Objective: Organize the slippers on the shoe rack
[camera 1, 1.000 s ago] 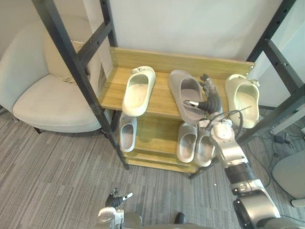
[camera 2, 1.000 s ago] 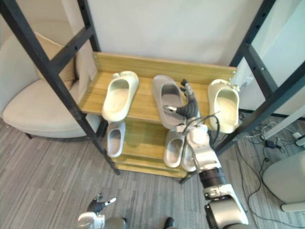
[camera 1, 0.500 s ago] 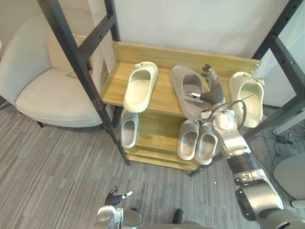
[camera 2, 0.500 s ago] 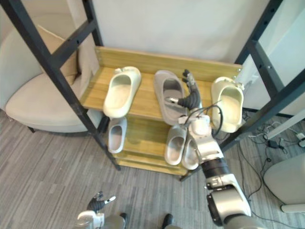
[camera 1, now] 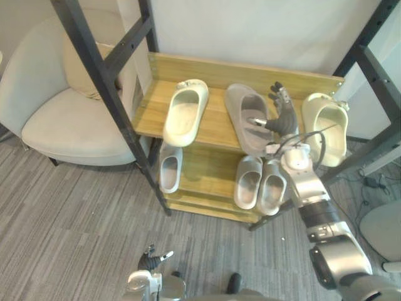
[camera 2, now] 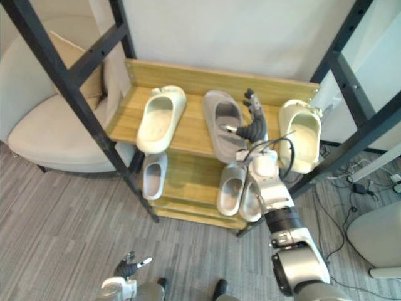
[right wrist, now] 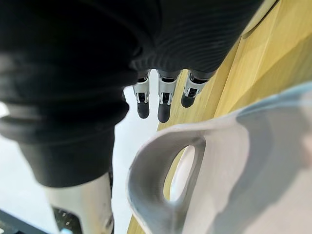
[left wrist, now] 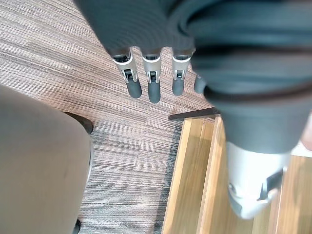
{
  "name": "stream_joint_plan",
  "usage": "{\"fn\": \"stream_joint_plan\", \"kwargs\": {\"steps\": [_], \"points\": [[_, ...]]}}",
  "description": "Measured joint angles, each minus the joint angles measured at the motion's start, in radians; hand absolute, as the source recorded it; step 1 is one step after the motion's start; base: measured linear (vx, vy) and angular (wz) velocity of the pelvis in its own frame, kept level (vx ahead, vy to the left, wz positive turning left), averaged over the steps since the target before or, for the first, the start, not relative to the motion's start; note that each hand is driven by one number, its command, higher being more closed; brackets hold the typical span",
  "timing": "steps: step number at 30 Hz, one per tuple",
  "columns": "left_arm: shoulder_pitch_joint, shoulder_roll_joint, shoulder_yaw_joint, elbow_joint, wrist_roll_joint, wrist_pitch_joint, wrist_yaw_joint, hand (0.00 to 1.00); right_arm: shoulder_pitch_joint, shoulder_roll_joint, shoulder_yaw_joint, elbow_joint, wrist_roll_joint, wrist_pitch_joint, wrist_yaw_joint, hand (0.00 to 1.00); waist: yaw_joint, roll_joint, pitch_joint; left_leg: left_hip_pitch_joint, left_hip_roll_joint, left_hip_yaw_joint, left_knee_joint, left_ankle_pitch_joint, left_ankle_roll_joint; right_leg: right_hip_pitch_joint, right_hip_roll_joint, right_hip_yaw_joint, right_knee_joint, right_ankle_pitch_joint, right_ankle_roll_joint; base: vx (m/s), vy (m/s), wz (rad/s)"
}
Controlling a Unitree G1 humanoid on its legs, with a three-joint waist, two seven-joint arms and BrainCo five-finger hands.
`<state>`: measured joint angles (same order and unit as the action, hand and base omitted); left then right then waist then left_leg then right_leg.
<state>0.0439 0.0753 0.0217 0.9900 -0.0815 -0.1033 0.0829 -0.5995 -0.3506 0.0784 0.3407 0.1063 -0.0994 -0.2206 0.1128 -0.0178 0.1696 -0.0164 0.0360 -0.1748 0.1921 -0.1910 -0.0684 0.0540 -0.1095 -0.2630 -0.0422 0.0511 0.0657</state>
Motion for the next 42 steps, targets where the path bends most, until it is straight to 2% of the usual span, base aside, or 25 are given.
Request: {"fn": "stream_joint_plan", "kwargs": {"steps": [2, 13, 18, 30, 36, 42], "points": [[0.0, 0.0, 0.0, 0.0, 0.0, 0.001, 0.0, 0.0, 0.0, 0.0, -0.014, 0.0, 0.015, 0.0, -0.023, 0.0, -0.001, 0.001, 0.0, 0.0, 0.0, 0.0, -0.003, 0.003, -0.002, 0.0, 0.0, 0.001, 0.0, 0.0, 0.0, -0.03, -0.005, -0.01], [0.0, 0.006, 0.0, 0.0, -0.001, 0.001, 0.0, 0.0, 0.0, 0.007, -0.035, 0.0, 0.02, 0.0, -0.038, 0.0, 0.0, 0.001, 0.001, 0.001, 0.002, 0.0, -0.013, 0.008, -0.004, -0.001, 0.001, 0.002, 0.002, 0.0, 0.0, 0.0, -0.001, 0.0], [0.0, 0.006, -0.001, 0.0, -0.004, 0.002, 0.0, 0.0, -0.003, 0.007, -0.035, 0.001, 0.019, 0.018, -0.044, 0.0, 0.0, 0.001, 0.001, 0.001, 0.002, 0.0, -0.013, 0.008, -0.004, -0.001, 0.0, 0.002, 0.002, 0.0, 0.0, 0.0, 0.0, 0.0], [0.002, 0.007, -0.001, 0.001, -0.03, 0.002, -0.001, 0.0, -0.111, 0.005, -0.025, 0.088, 0.01, 0.04, -0.036, 0.0, 0.002, 0.005, 0.003, -0.001, 0.002, 0.001, -0.015, 0.008, -0.004, -0.003, 0.001, 0.003, 0.002, 0.0, 0.0, 0.0, 0.0, 0.0], [0.002, 0.006, 0.0, 0.0, -0.046, 0.0, -0.003, 0.0, -0.196, -0.002, -0.011, 0.186, 0.0, 0.06, -0.035, 0.0, 0.01, 0.005, 0.004, -0.001, 0.002, 0.0, -0.016, 0.008, -0.004, -0.008, 0.001, 0.002, 0.002, 0.0, 0.0, 0.0, 0.0, 0.0], [0.001, 0.007, 0.001, -0.019, -0.06, 0.0, -0.006, 0.0, -0.22, -0.008, 0.005, 0.213, -0.027, 0.066, -0.035, 0.0, 0.022, 0.002, 0.019, -0.016, 0.002, -0.003, -0.015, 0.01, -0.004, -0.019, 0.0, 0.0, 0.005, 0.0, 0.0, 0.0, 0.0, 0.01]]}}
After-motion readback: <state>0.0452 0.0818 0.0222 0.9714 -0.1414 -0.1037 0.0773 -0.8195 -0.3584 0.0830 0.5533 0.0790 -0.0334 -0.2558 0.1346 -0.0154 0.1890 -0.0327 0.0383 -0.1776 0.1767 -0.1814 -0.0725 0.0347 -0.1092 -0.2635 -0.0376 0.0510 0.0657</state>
